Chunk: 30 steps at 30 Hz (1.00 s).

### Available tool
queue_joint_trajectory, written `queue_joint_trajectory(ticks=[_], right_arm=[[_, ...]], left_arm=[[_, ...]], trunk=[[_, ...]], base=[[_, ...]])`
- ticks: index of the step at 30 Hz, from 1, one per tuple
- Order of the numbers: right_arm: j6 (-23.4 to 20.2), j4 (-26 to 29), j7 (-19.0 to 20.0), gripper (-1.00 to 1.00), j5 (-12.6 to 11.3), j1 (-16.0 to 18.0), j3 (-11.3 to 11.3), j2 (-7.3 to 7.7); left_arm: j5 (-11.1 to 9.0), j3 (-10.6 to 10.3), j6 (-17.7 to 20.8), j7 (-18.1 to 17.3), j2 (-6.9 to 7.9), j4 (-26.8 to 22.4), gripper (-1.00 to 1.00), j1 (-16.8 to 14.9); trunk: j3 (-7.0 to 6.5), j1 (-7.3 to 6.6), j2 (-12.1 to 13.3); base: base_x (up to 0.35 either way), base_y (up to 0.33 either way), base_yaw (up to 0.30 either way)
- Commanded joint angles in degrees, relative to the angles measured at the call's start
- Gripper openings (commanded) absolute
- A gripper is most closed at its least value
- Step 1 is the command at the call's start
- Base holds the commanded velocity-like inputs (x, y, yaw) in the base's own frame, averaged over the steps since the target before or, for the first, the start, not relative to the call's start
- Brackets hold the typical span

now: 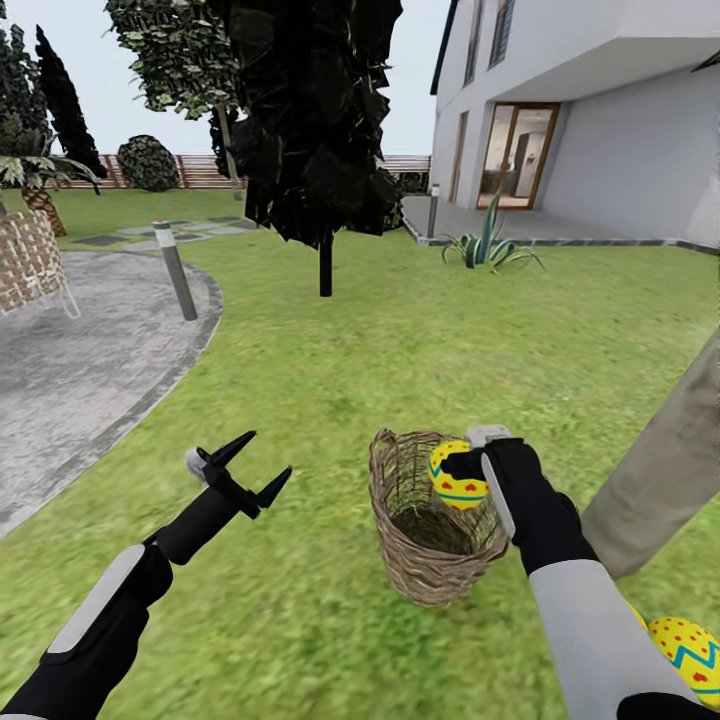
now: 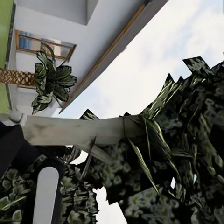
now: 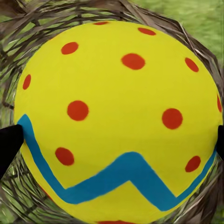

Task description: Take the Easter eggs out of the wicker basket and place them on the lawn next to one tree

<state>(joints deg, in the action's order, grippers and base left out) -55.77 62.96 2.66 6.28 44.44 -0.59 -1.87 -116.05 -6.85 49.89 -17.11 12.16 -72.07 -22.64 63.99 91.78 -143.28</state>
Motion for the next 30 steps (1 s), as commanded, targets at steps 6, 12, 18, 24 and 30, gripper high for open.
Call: queue_joint_trajectory(ticks=[6, 12, 18, 24, 30], right_arm=[[0.08, 0.31, 9.04, -1.0, 0.32, 0.03, 0.53, 0.32], [0.13, 0.14, 26.74, -1.0, 0.29, 0.03, 7.6, 0.52], [0.06, 0.05, 47.77, -1.0, 0.31, -0.07, 15.71, 1.75], [0.05, 0.21, 49.25, -1.0, 0.3, -0.15, 19.51, 1.67], [0.05, 0.23, 49.2, -1.0, 0.38, -0.15, 20.57, 1.39]], left_arm=[[0.12, -0.09, 0.03, -0.38, 0.06, 0.01, 1.0, -0.03], [0.12, -0.09, 0.03, -0.38, 0.06, 0.06, 1.0, -0.03], [0.16, -0.04, -0.01, -0.38, 0.06, 0.09, 1.0, -0.04], [0.2, 0.0, -0.06, -0.38, 0.05, 0.01, 1.0, -0.03], [0.21, 0.0, -0.06, -0.38, 0.05, 0.0, 1.0, -0.03]], trunk=[[-1.2, -0.57, 0.88], [-2.28, -1.89, 3.28], [-3.35, -3.2, 5.69], [-4.43, -4.52, 8.1], [-5.51, -5.84, 10.5]], base=[[-0.001, 0.0, 0.0], [0.0, 0.0, 0.0], [0.0, 0.0, 0.0], [-0.222, 0.0, 0.0], [-0.337, 0.0, 0.0]])
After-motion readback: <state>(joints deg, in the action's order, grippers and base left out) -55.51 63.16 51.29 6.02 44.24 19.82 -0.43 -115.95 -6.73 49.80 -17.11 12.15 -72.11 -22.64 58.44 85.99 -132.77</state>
